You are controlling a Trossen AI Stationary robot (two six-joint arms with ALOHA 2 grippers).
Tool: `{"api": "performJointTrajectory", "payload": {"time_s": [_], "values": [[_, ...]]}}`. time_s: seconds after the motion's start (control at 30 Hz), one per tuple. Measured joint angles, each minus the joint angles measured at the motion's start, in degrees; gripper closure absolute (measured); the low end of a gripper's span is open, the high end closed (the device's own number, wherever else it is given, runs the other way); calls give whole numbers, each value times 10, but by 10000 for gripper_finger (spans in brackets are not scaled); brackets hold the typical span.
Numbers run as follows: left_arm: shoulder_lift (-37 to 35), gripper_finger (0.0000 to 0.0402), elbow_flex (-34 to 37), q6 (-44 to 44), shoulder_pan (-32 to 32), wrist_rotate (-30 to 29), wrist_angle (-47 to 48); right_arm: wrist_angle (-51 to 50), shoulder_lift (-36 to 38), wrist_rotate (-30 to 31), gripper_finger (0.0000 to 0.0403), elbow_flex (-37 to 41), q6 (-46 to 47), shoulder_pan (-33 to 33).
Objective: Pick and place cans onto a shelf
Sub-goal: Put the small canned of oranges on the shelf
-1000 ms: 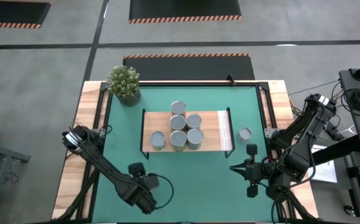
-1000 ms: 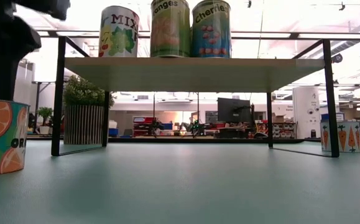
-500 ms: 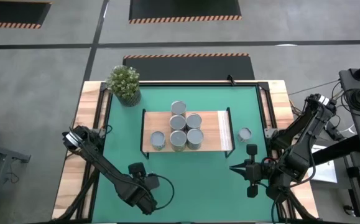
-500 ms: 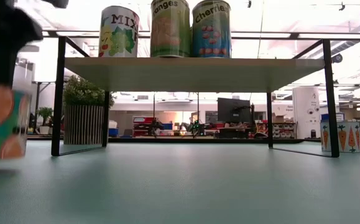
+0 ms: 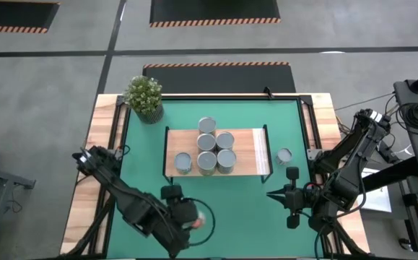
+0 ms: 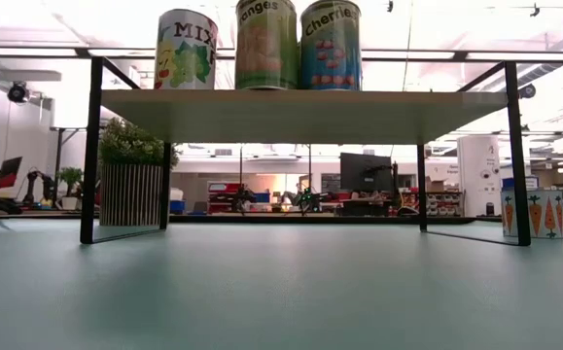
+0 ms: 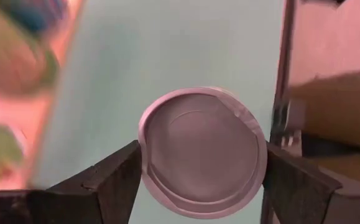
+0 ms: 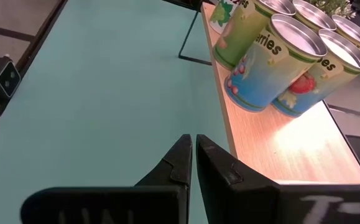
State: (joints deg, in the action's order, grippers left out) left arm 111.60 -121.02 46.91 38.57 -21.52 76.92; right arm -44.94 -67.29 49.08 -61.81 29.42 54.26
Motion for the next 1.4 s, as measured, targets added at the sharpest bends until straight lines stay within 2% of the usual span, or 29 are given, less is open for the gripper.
{"api": "performJointTrajectory", "payload": {"time_s": [0.17,0.2,0.27,0.33,0.5,0.73,0.87,1.13,1.4], "values": [[30,123,-138,-110,-28,-32,6,-12,0,0,390,1,1,1],[33,123,-142,-133,-36,-35,-10,-15,0,1,390,1,1,3],[15,123,-108,-181,-51,-27,-59,-15,2,3,390,1,1,8],[7,123,-93,-204,-70,-19,-69,-15,6,5,390,1,1,15],[9,123,-93,-268,-104,-83,-83,-15,15,33,390,4,1,38],[23,122,-93,-421,-148,-90,-242,-15,20,65,390,6,1,71],[33,122,-93,-486,-171,-90,-295,-15,21,66,390,6,1,81],[74,122,-93,-499,-225,-90,-320,-12,21,67,390,7,1,81],[123,122,-93,-499,-243,-90,-333,-11,21,71,390,8,1,81]]}}
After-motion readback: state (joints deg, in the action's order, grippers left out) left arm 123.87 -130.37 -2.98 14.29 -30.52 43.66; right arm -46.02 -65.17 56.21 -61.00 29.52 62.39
